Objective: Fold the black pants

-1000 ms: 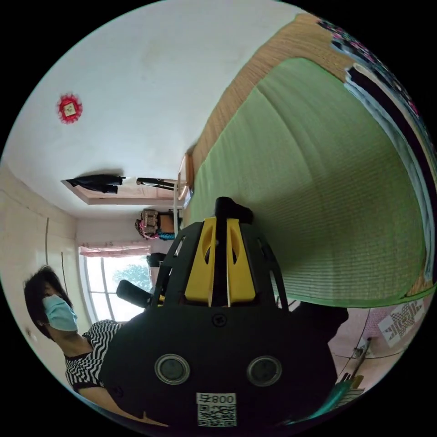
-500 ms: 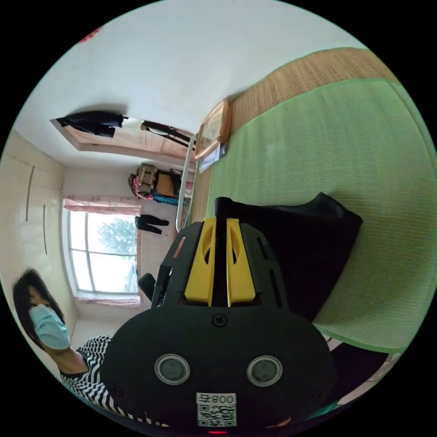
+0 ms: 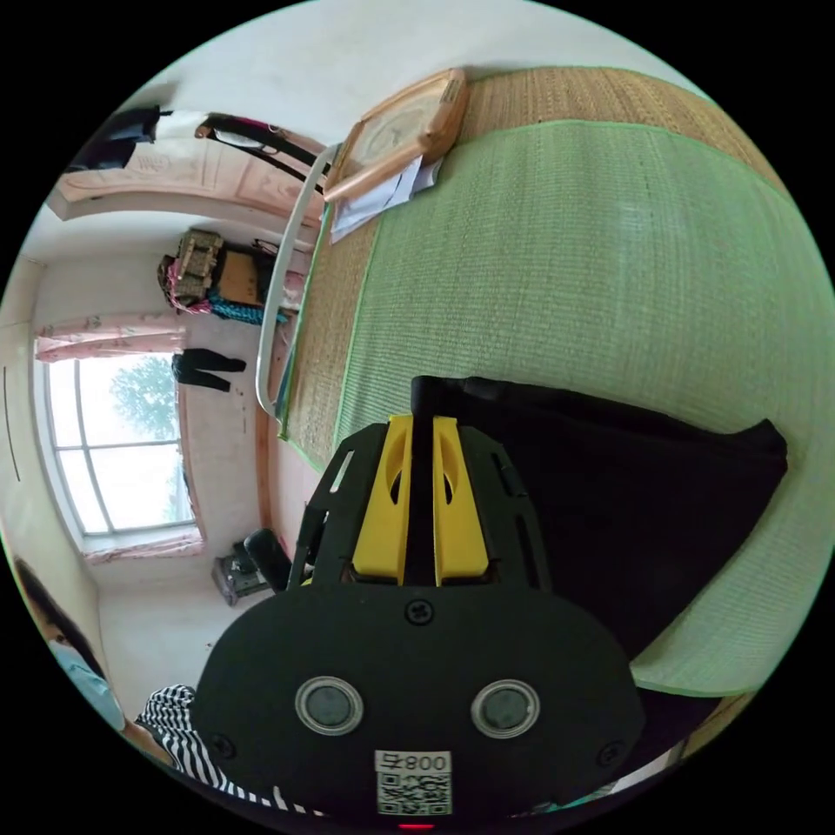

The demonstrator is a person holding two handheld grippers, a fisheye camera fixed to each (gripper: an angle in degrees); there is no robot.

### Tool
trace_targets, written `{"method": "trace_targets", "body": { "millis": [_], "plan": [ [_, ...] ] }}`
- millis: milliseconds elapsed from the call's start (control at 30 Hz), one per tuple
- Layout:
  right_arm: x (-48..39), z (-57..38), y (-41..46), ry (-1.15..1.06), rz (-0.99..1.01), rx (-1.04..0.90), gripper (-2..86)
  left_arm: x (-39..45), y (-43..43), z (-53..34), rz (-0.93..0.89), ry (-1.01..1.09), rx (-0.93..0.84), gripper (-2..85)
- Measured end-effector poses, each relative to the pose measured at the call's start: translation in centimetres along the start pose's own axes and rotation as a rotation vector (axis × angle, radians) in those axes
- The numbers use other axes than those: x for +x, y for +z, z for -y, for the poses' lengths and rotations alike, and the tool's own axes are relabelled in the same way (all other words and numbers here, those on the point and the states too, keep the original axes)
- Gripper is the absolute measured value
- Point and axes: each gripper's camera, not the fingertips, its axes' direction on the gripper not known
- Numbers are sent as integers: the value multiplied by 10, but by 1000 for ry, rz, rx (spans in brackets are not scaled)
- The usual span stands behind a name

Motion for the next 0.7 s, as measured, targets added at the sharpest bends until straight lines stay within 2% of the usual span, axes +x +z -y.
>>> {"method": "trace_targets", "body": {
  "millis": [300, 467, 700],
  "plan": [
    [20, 35, 67, -68, -55, -93, 71, 24, -43, 33, 3, -134, 7, 61],
    [24, 35, 65, -180, -18, -87, 29, 50, -55, 43, -29, -160, 6, 67],
    [21, 53, 93, -302, -191, -105, 3, 99, -82, 34, 54, -149, 88, 28]
  ]
}}
